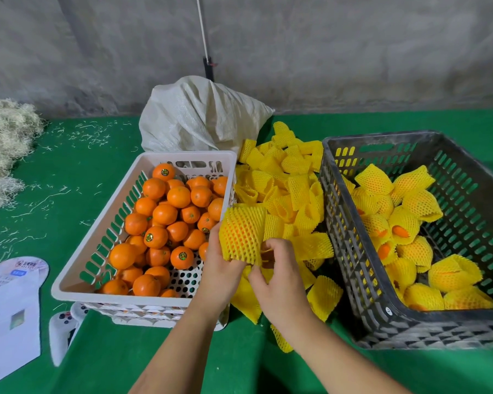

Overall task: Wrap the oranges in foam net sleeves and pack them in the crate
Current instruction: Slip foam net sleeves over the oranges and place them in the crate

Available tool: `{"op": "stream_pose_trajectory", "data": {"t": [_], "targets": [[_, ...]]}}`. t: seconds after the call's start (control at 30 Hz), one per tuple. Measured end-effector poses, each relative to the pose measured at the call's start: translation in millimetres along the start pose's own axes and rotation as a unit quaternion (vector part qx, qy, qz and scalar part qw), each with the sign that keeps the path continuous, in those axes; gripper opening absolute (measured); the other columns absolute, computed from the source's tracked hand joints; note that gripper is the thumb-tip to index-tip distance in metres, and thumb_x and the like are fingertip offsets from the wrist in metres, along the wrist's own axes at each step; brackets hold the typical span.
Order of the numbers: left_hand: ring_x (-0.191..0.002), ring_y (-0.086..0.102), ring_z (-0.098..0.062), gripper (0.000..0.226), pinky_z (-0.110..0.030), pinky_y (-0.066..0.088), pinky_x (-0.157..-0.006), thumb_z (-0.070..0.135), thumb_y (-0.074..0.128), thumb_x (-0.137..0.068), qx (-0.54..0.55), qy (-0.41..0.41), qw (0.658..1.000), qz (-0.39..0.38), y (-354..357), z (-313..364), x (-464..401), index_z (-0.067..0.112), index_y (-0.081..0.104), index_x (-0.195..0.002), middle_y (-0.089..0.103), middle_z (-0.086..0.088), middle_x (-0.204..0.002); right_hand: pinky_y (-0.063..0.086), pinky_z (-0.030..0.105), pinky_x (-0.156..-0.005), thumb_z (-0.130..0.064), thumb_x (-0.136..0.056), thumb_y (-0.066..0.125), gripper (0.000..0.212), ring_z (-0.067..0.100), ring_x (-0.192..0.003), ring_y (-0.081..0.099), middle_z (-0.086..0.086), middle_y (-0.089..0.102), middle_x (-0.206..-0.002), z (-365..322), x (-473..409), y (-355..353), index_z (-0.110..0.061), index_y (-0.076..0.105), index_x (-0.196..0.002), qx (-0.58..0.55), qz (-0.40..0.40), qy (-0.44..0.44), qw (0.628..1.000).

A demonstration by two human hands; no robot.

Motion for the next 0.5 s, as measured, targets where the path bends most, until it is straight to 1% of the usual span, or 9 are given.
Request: {"op": "stream_pose_trajectory", "data": {"t": [0.1, 0.17, 0.23, 0.27, 0.3, 0.37, 0.4, 0.43, 0.5], "targets": [[-0.119, 0.066, -0.009, 0.078, -0.024, 0.056, -0.092, 0.015, 0.084, -0.088, 0.013, -0.003, 1.000, -0.003, -0.3, -1.6, -0.7, 0.037, 0.040, -0.148, 0.063, 0.018, -0.130, 0.053, 0.019, -0.075, -0.015, -0.079, 0.059, 0.060, 0.002, -0.103, 0.062, -0.016, 0.046, -0.131, 9.5, -3.2, -0.5, -0.057, 0.038, -0.116, -0.174, -0.040, 0.139, 0.974], [-0.129, 0.060, -0.006, 0.090, -0.022, 0.053, -0.100, 0.021, 0.088, -0.086, -0.001, -0.004, 1.000, -0.007, -2.1, -1.1, -1.2, 0.036, 0.032, -0.154, 0.057, 0.024, -0.138, 0.053, 0.020, -0.077, -0.031, -0.081, 0.062, 0.059, -0.007, -0.106, 0.061, -0.024, 0.049, -0.136, 14.4, -5.5, -5.4, -0.060, 0.038, -0.127, -0.262, -0.042, 0.186, 0.946], [-0.138, 0.052, -0.001, 0.103, -0.019, 0.048, -0.106, 0.034, 0.088, -0.085, -0.025, -0.008, 0.999, -0.045, -0.1, 0.5, 0.1, 0.034, 0.021, -0.163, 0.049, 0.029, -0.149, 0.052, 0.014, -0.083, -0.059, -0.078, 0.072, 0.075, -0.015, -0.112, 0.057, -0.033, 0.050, -0.135, 10.5, -8.5, 0.2, -0.062, 0.027, -0.139, -0.272, -0.101, 0.201, 0.936], [-0.141, 0.046, 0.005, 0.103, -0.015, 0.045, -0.108, 0.037, 0.084, -0.087, -0.050, -0.006, 0.996, -0.072, 2.7, 1.0, 1.4, 0.037, 0.016, -0.165, 0.041, 0.035, -0.154, 0.051, 0.013, -0.085, -0.064, -0.075, 0.076, 0.090, -0.011, -0.118, 0.055, -0.032, 0.048, -0.138, 10.0, -8.9, 4.2, -0.060, 0.020, -0.145, -0.246, -0.123, 0.205, 0.939], [-0.142, 0.039, 0.014, 0.101, -0.009, 0.040, -0.108, 0.037, 0.079, -0.091, -0.084, 0.000, 0.992, -0.097, 6.2, 0.8, 3.3, 0.041, 0.013, -0.166, 0.033, 0.044, -0.154, 0.049, 0.011, -0.086, -0.058, -0.075, 0.081, 0.101, -0.007, -0.121, 0.053, -0.027, 0.044, -0.142, 12.1, -8.3, 6.3, -0.055, 0.013, -0.150, -0.212, -0.123, 0.211, 0.946], [-0.135, 0.031, 0.029, 0.096, 0.001, 0.035, -0.102, 0.032, 0.074, -0.095, -0.158, 0.012, 0.980, -0.122, 11.7, -1.4, 6.4, 0.047, 0.009, -0.164, 0.025, 0.059, -0.145, 0.044, 0.006, -0.081, -0.038, -0.079, 0.086, 0.109, -0.004, -0.120, 0.049, -0.021, 0.037, -0.142, 20.0, -7.6, 4.7, -0.046, 0.008, -0.155, -0.180, -0.090, 0.235, 0.951], [-0.128, 0.035, 0.031, 0.097, 0.001, 0.037, -0.097, 0.027, 0.075, -0.096, -0.188, 0.011, 0.975, -0.120, 13.9, -2.1, 7.5, 0.050, 0.009, -0.163, 0.031, 0.060, -0.139, 0.044, 0.008, -0.083, -0.034, -0.080, 0.086, 0.111, 0.000, -0.123, 0.048, -0.019, 0.036, -0.144, 24.9, -6.7, 1.2, -0.044, 0.008, -0.157, -0.176, -0.070, 0.247, 0.950], [-0.118, 0.046, 0.027, 0.098, -0.002, 0.042, -0.090, 0.022, 0.076, -0.096, -0.214, 0.015, 0.970, -0.112, 15.9, -2.0, 8.8, 0.052, 0.011, -0.162, 0.043, 0.055, -0.130, 0.044, 0.014, -0.088, -0.032, -0.080, 0.086, 0.109, 0.007, -0.129, 0.047, -0.016, 0.037, -0.147, 29.5, -5.8, -3.4, -0.044, 0.008, -0.156, -0.171, -0.051, 0.254, 0.951], [-0.092, 0.064, 0.005, 0.091, -0.012, 0.047, -0.073, 0.017, 0.075, -0.097, -0.241, 0.047, 0.964, -0.098, 19.2, -1.3, 12.6, 0.055, 0.019, -0.157, 0.060, 0.031, -0.103, 0.042, 0.027, -0.095, -0.030, -0.080, 0.085, 0.108, 0.014, -0.131, 0.045, -0.013, 0.036, -0.147, 39.3, -8.8, -21.0, -0.047, 0.008, -0.154, -0.154, 0.005, 0.257, 0.954]]}}
Point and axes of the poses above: each hand's wrist, its own x-axis away from the middle knuckle, its own y-axis out of the palm, z = x × y, the point moved 5 cm from there along -x, towards the middle knuckle
